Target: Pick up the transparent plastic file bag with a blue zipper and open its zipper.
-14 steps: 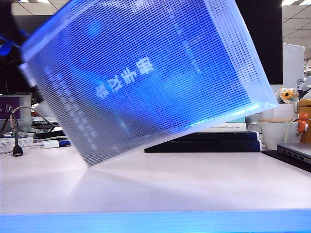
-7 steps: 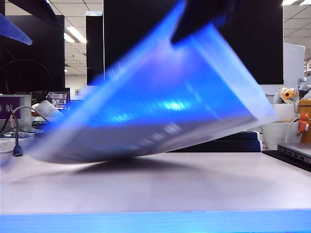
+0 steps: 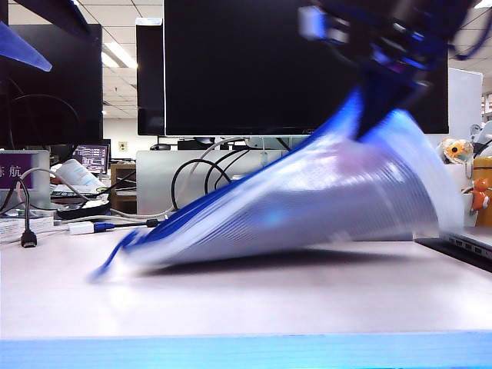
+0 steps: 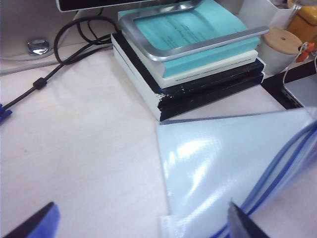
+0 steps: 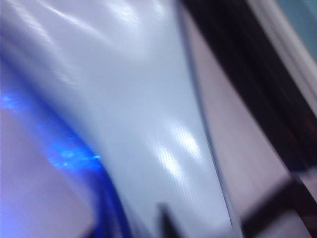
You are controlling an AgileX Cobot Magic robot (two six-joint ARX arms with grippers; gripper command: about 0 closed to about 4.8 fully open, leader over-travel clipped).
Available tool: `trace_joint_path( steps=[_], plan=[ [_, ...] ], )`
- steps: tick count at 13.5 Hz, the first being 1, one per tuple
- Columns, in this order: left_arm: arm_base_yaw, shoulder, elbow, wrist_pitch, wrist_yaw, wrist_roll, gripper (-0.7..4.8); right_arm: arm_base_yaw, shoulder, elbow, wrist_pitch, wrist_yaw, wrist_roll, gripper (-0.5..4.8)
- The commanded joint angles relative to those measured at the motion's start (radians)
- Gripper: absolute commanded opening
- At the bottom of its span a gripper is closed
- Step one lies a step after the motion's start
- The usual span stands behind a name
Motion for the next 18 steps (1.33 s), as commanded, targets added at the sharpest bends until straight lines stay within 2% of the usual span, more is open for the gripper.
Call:
trace_joint_path(
  steps=[1, 2, 3, 4, 6, 7, 8, 9, 10, 11, 12, 14, 15, 17, 18],
  plan=[
    [0.000, -0.003, 0.006, 0.018, 0.011, -0.024, 4.79, -0.067, -0.018, 0.006, -0.032, 0.040, 0.005, 1.86],
    [0.000, -0.003, 0.006, 0.020, 0.019, -0.031, 4.79, -0.090, -0.029, 0.006, -0.035, 0.044, 0.011, 1.87],
    [0.000, -0.003, 0.006, 0.026, 0.030, -0.034, 4.79, -0.109, -0.046, 0.006, -0.038, 0.012, 0.012, 2.41],
    [0.000, -0.003, 0.006, 0.035, 0.028, -0.041, 4.79, -0.116, -0.077, 0.006, -0.032, -0.009, 0.033, 2.73],
    [0.000, -0.019, 0.006, 0.060, 0.005, -0.041, 4.79, -0.124, -0.170, 0.006, 0.004, -0.035, 0.088, 2.73],
    [0.000, -0.037, 0.006, 0.071, -0.013, -0.038, 4.56, -0.139, -0.220, 0.006, 0.048, -0.031, 0.156, 2.70],
    [0.000, -0.069, 0.006, 0.086, -0.041, -0.014, 3.90, -0.164, -0.275, 0.005, 0.104, -0.031, 0.233, 2.57],
    [0.001, -0.129, 0.006, 0.079, -0.095, 0.018, 3.62, -0.211, -0.370, 0.005, 0.170, -0.034, 0.360, 2.05],
    [0.001, -0.175, 0.005, 0.065, -0.151, 0.024, 3.52, -0.230, -0.433, 0.005, 0.180, -0.049, 0.384, 1.80],
    [0.001, -0.217, -0.009, 0.068, -0.194, 0.026, 2.84, -0.235, -0.477, 0.004, 0.177, -0.046, 0.392, 1.24],
    [0.001, -0.258, -0.042, 0.096, -0.219, 0.026, 2.62, -0.235, -0.515, 0.002, 0.178, -0.045, 0.410, 1.07],
    [0.001, -0.359, -0.141, 0.138, -0.264, 0.020, 2.54, -0.237, -0.592, -0.024, 0.211, -0.021, 0.449, 1.02],
    [0.001, -0.483, -0.262, 0.141, -0.285, -0.007, 2.36, -0.237, -0.704, -0.127, 0.304, -0.003, 0.474, 1.02],
    [0.001, -0.646, -0.347, 0.154, -0.417, -0.047, 2.36, -0.237, -0.874, -0.328, 0.392, 0.022, 0.511, 1.02],
    [0.001, -0.704, -0.364, 0.155, -0.430, -0.047, 2.36, -0.237, -0.951, -0.403, 0.405, 0.026, 0.516, 1.02]
  ],
)
